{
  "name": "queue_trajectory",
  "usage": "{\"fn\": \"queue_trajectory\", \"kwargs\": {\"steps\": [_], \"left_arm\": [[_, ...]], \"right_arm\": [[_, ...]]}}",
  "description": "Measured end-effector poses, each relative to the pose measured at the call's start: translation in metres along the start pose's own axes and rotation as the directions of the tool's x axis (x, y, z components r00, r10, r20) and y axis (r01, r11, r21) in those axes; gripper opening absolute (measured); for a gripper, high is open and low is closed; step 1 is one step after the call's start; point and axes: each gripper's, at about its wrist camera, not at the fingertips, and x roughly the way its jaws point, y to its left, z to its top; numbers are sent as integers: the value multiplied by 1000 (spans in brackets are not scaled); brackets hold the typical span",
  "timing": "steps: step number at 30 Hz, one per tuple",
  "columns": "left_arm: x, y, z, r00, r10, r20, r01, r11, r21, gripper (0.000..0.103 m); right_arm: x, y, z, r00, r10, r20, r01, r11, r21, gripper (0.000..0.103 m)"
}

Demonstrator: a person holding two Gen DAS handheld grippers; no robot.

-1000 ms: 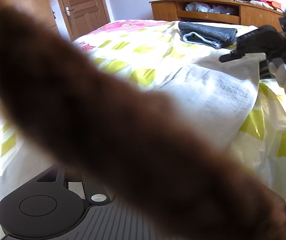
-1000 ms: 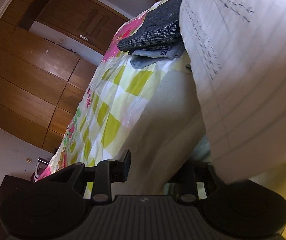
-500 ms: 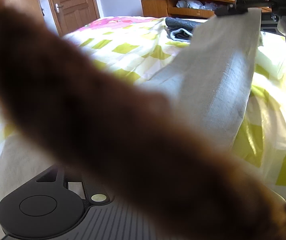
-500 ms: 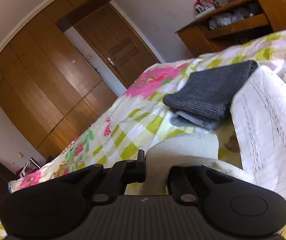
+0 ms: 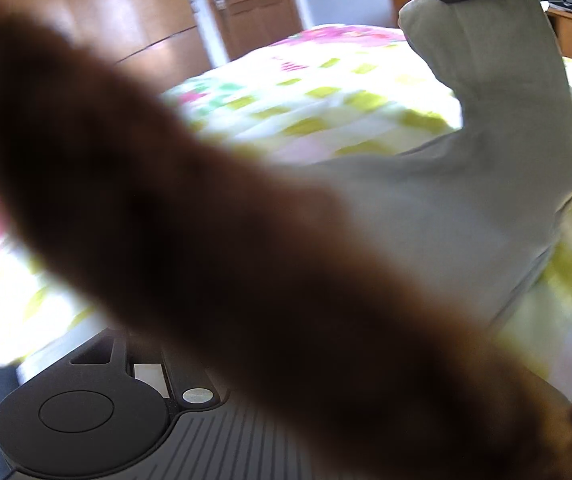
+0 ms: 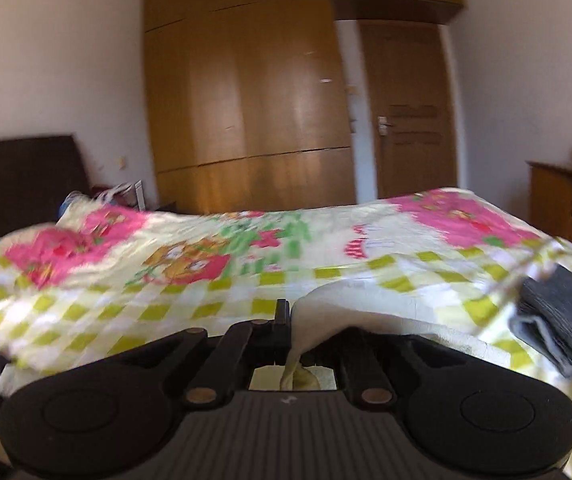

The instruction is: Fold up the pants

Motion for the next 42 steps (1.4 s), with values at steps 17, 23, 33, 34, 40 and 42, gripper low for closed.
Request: {"fn": "queue_trajectory", "kwargs": {"steps": [17, 23, 33, 34, 40, 42], "left_arm": [[-46, 96, -91, 995, 75, 62, -53, 952, -301, 62], [-44, 90, -90, 992, 82, 96, -57, 969, -240, 62], [-37, 97, -107, 998, 29, 61, -10, 956, -292, 62], [-37, 97, -108, 998, 25, 62, -6, 955, -297, 62], [-44, 93, -115, 998, 4, 62, 14, 957, -290, 62], [-46, 89, -118, 998, 1, 59, 15, 963, -271, 62]], "right_arm": [[65, 198, -76, 959, 126, -253, -251, 793, -555, 28], [70, 203, -59, 954, 133, -269, -252, 841, -479, 18], [61, 243, 10, 968, 241, -74, -250, 885, -393, 18], [63, 256, 4, 957, 276, -87, -287, 866, -411, 18], [79, 299, -54, 877, 378, -295, -479, 714, -510, 18], [79, 296, -62, 868, 374, -328, -496, 703, -510, 18]]}}
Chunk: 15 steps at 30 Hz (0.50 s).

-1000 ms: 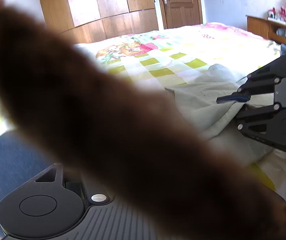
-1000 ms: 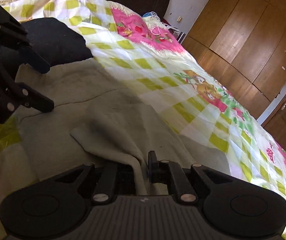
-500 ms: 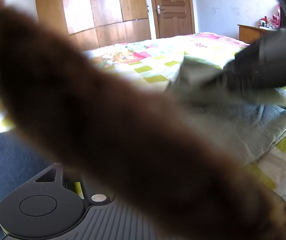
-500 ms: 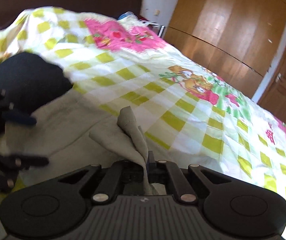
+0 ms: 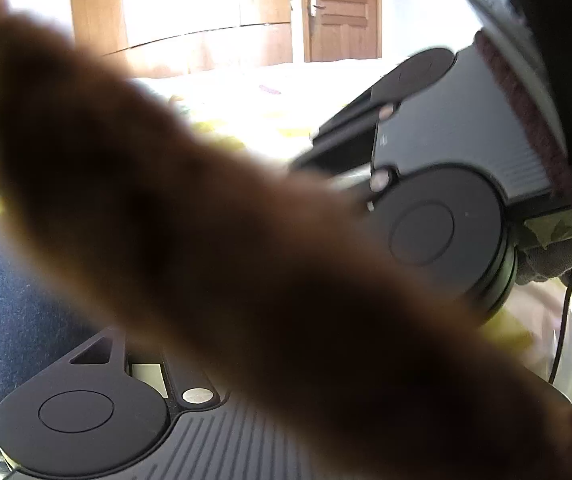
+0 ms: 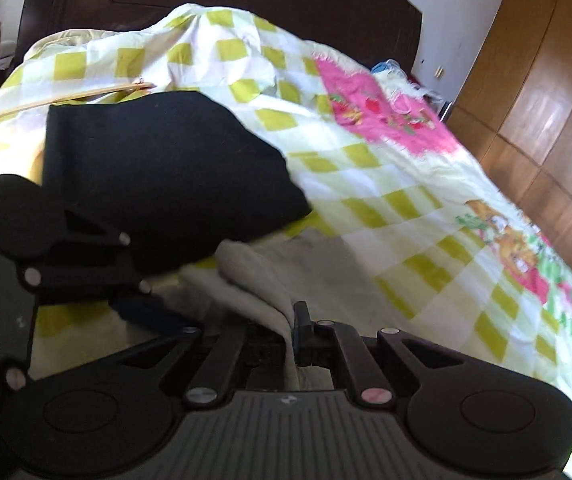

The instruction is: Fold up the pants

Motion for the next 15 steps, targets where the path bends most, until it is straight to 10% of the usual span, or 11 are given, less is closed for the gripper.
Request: {"fn": "queue_trajectory", "kwargs": {"steps": [11, 15], "left_arm": [[-3, 1, 0, 1000, -19, -10, 19, 1000, -24, 62], [-3, 1, 0, 1000, -16, -20, 16, 1000, -11, 62]], "right_arm": [[-35, -18, 27, 980, -75, 184, 51, 990, 132, 18], [-7, 3, 17, 997, 19, 73, -19, 1000, 12, 19]]}}
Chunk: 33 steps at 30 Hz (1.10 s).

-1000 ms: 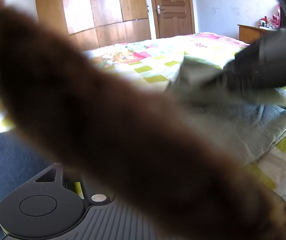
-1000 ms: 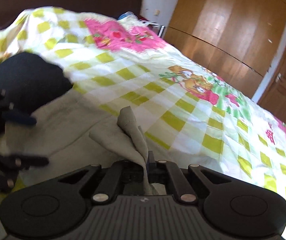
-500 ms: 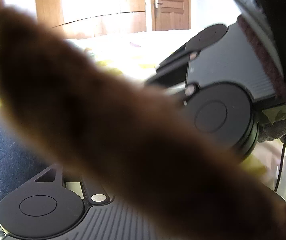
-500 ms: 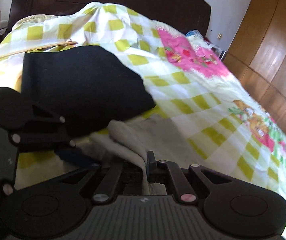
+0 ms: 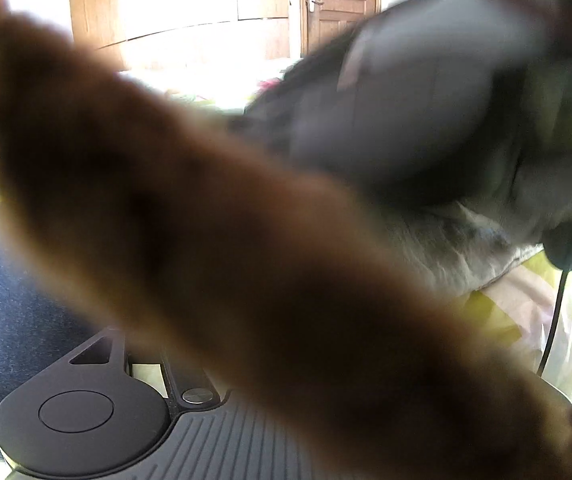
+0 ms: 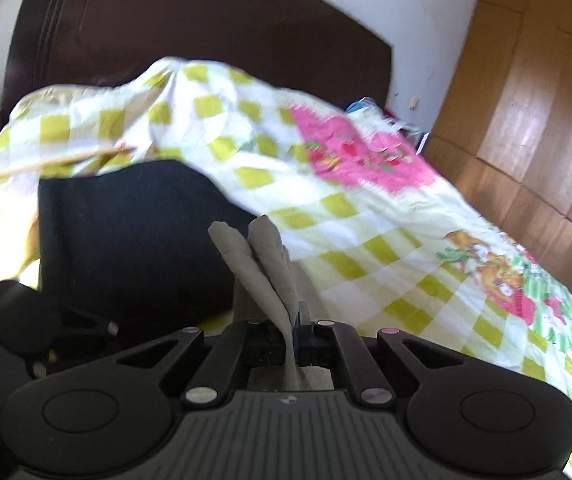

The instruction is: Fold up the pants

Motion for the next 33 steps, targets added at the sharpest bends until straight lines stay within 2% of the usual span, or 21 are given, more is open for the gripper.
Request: {"fn": "queue_trajectory", "kwargs": {"steps": [3, 7, 8, 11, 14, 16, 17, 19, 20, 22, 23, 25, 28, 30, 33], "left_arm": [[-7, -2, -4, 1000, 3, -15, -3, 1000, 25, 62], [-21, -5, -6, 1000, -10, -23, 11, 999, 38, 62], [-25, -6, -4, 1000, -12, -23, 13, 999, 39, 62], [-40, -7, 2, 1000, -16, -14, 17, 998, 52, 62], [-54, -7, 12, 1000, -19, 9, 19, 998, 58, 62], [-62, -8, 19, 999, -13, 32, 11, 998, 60, 62], [-63, -10, 22, 999, -10, 44, 8, 998, 64, 62], [-60, -18, 29, 997, -17, 79, 12, 998, 65, 63], [-55, -20, 34, 996, -23, 90, 18, 998, 63, 63], [-39, -28, 45, 993, -39, 109, 31, 997, 73, 63], [-29, -37, 52, 992, -56, 116, 47, 996, 82, 63], [-8, -48, 64, 991, -87, 105, 77, 992, 96, 63], [19, -64, 74, 991, -114, 63, 106, 987, 121, 63], [29, -72, 74, 992, -118, 34, 112, 983, 146, 63], [41, -83, 72, 994, -107, -5, 107, 980, 167, 63]], "right_arm": [[9, 8, -14, 992, 88, -89, -89, 996, -10, 21], [-10, -11, -20, 984, 171, -59, -164, 980, 110, 31], [-18, -18, -22, 983, 179, -52, -170, 976, 136, 36], [-50, -40, -34, 987, 157, -37, -144, 959, 246, 38], [-89, -75, -59, 995, 77, -61, -47, 921, 386, 38], [-115, -102, -81, 993, -28, -117, 80, 882, 464, 38], [-126, -115, -95, 985, -85, -152, 150, 857, 492, 40], [-141, -143, -124, 950, -183, -252, 296, 781, 550, 42], [-145, -156, -139, 934, -203, -293, 343, 736, 583, 42], [-151, -179, -168, 921, -199, -334, 380, 645, 663, 42], [-151, -187, -180, 926, -166, -339, 367, 607, 704, 43], [-148, -199, -201, 951, -64, -302, 286, 551, 784, 43], [-143, -206, -222, 979, 35, -202, 159, 494, 855, 45], [-141, -212, -233, 988, 88, -123, 71, 448, 891, 47], [-139, -225, -247, 982, 189, -19, -55, 378, 924, 48]]}}
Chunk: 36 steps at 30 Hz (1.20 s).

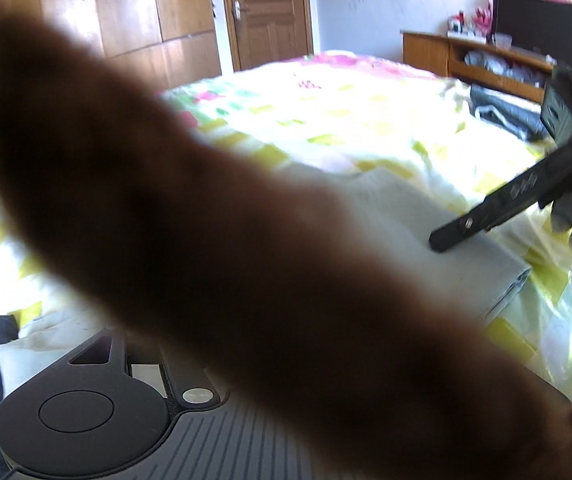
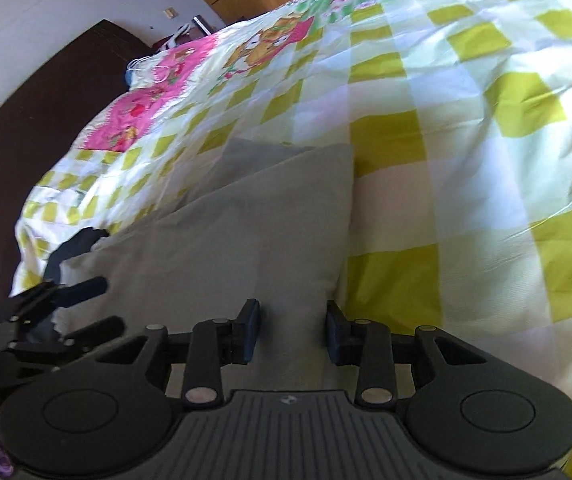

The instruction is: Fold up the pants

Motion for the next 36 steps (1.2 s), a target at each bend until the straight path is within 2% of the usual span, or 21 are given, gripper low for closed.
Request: {"fn": "queue_trajectory", "kwargs": {"steps": [2, 3, 4, 6, 9, 11, 13, 16, 18, 21, 23, 25, 26, 29, 31, 33, 36], "left_arm": [[4, -2, -2, 1000, 4, -18, -5, 1000, -4, 63], [8, -2, -2, 1000, 7, -30, -7, 1000, -8, 63], [10, -3, -3, 999, 10, -41, -10, 1000, -9, 63], [18, -7, -4, 998, 13, -68, -13, 1000, -7, 63], [23, -20, -1, 996, 7, -89, -7, 1000, 5, 63], [22, -35, 3, 995, -58, -84, 59, 998, 7, 63], [23, -52, 5, 992, -99, -79, 102, 994, 36, 63], [27, -67, 11, 993, -108, -42, 111, 992, 55, 63], [29, -66, 17, 998, -63, -5, 63, 998, 29, 63], [36, -60, 22, 997, 68, 25, -68, 998, 5, 63], [42, -52, 26, 992, 123, 18, -122, 992, -26, 63], [52, -51, 27, 979, 205, -18, -205, 979, 23, 63], [59, -50, 25, 974, 224, -45, -221, 974, 48, 64], [65, -40, 20, 976, 210, -60, -209, 978, 20, 66], [58, -39, 25, 970, 234, -63, -235, 972, -5, 64], [46, -42, 31, 974, 224, -25, -225, 974, -29, 65], [47, -57, 35, 973, 230, 4, -230, 973, 19, 66]], "right_arm": [[1, -15, 2, 998, 54, -17, -52, 996, 74, 46], [2, -19, 2, 997, 72, -19, -69, 991, 114, 41], [5, -19, 1, 995, 95, -28, -91, 986, 141, 26], [10, -9, -1, 995, 89, -35, -84, 987, 136, 23], [-13, -11, 2, 997, 75, 26, -78, 989, 129, 20], [-38, -24, 5, 998, 20, 64, -29, 989, 147, 20], [-60, -36, 5, 994, -81, 78, 68, 987, 147, 20], [-78, -51, 2, 982, -176, 71, 162, 972, 170, 20], [-83, -53, -2, 981, -176, 78, 160, 972, 171, 21], [-84, -56, -7, 981, -166, 97, 146, 972, 186, 21], [-82, -57, -9, 980, -171, 101, 150, 970, 191, 21], [-83, -61, -10, 981, -161, 108, 136, 968, 210, 21], [-83, -62, -11, 981, -155, 113, 128, 967, 218, 21], [-88, -62, -10, 982, -139, 129, 109, 969, 221, 21], [-89, -62, -11, 982, -130, 138, 98, 972, 214, 21], [-87, -61, -11, 982, -132, 132, 104, 974, 203, 21], [-83, -61, -14, 984, -128, 120, 101, 973, 207, 25]]}}
